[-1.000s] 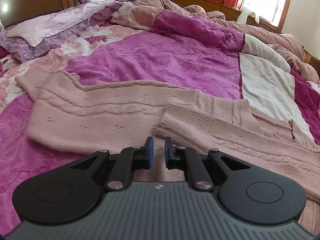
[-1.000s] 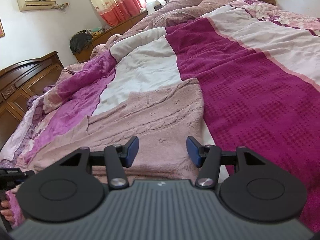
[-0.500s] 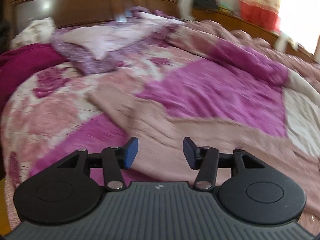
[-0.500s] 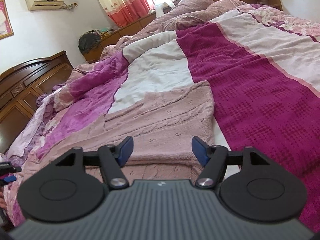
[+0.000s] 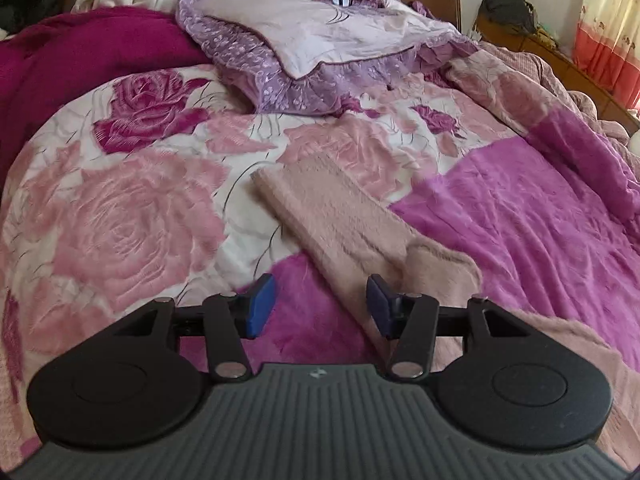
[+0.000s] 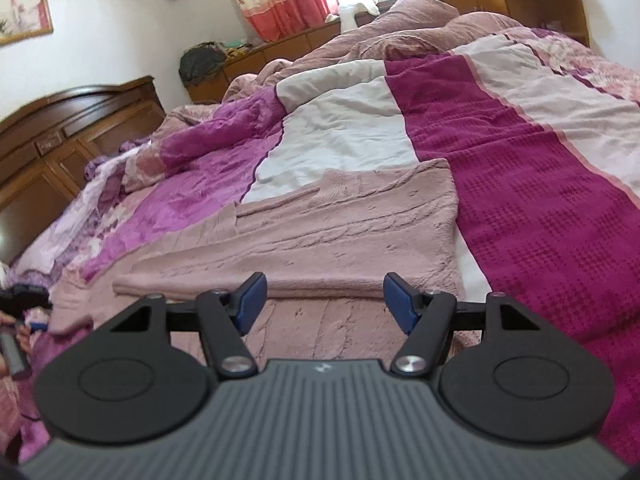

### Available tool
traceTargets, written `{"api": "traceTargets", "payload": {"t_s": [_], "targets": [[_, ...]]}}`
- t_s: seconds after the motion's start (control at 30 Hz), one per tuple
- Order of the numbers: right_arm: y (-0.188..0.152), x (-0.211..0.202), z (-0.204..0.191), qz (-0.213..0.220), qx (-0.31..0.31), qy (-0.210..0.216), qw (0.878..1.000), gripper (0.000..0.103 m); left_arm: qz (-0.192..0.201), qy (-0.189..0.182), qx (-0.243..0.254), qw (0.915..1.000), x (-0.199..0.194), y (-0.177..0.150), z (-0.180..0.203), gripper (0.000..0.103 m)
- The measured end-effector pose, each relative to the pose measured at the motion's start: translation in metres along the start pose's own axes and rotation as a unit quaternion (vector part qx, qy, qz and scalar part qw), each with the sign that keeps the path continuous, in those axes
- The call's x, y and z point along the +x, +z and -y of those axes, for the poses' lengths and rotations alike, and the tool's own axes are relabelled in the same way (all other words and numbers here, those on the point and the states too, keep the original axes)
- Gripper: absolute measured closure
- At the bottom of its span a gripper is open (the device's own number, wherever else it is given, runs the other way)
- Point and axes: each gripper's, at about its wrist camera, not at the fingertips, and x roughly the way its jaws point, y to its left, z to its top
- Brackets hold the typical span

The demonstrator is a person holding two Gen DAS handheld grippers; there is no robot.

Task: Fold small clothes
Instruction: 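Grasp the other sleeve cuff with the left gripper, then lift the sleeve with the left gripper and lay it across the body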

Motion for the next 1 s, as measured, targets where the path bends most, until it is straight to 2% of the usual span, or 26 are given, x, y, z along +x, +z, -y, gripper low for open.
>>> {"api": "traceTargets", "payload": {"t_s": [0.1,0.27,0.4,0.43,0.47,0.53,0.63,0.8,1.0], "targets": [[-0.003,0.000,-0.004,-0.006,-0.005,-0.003,1.000,0.036,0.017,-0.001,-0.004,0.9998,0.011,0.003,0.002,0.045],[-0.009,0.005,-0.008,-0.019,-0.004,-0.013,1.000,0.036,0.020,-0.030,-0.034,0.9988,0.033,0.012,-0.001,0.045],[-0.016,0.013,-0.011,-0.031,0.005,-0.017,0.999,0.036,0.029,-0.043,-0.016,0.9985,0.039,0.013,0.008,0.045],[-0.017,0.015,-0.012,-0.035,0.007,-0.018,0.999,0.036,0.032,-0.048,-0.011,0.9983,0.039,0.013,0.009,0.051],[-0.018,0.017,-0.013,-0.038,0.007,-0.018,0.999,0.036,0.033,-0.059,-0.005,0.9977,0.040,0.012,0.010,0.068],[-0.020,0.018,-0.016,-0.041,0.005,-0.018,0.999,0.036,0.024,-0.075,-0.001,0.9969,0.041,0.013,0.009,0.089],[-0.019,0.017,-0.016,-0.040,0.001,-0.020,0.999,0.036,0.041,-0.083,0.003,0.9957,0.030,0.017,0.005,0.092],[-0.016,0.013,-0.012,-0.033,0.001,-0.020,0.999,0.036,0.112,-0.049,0.009,0.9924,-0.006,0.043,-0.019,0.092],[-0.019,0.019,-0.011,-0.037,0.012,-0.012,0.999,0.036,0.157,-0.043,0.033,0.9861,-0.046,0.074,-0.047,0.092]]}}
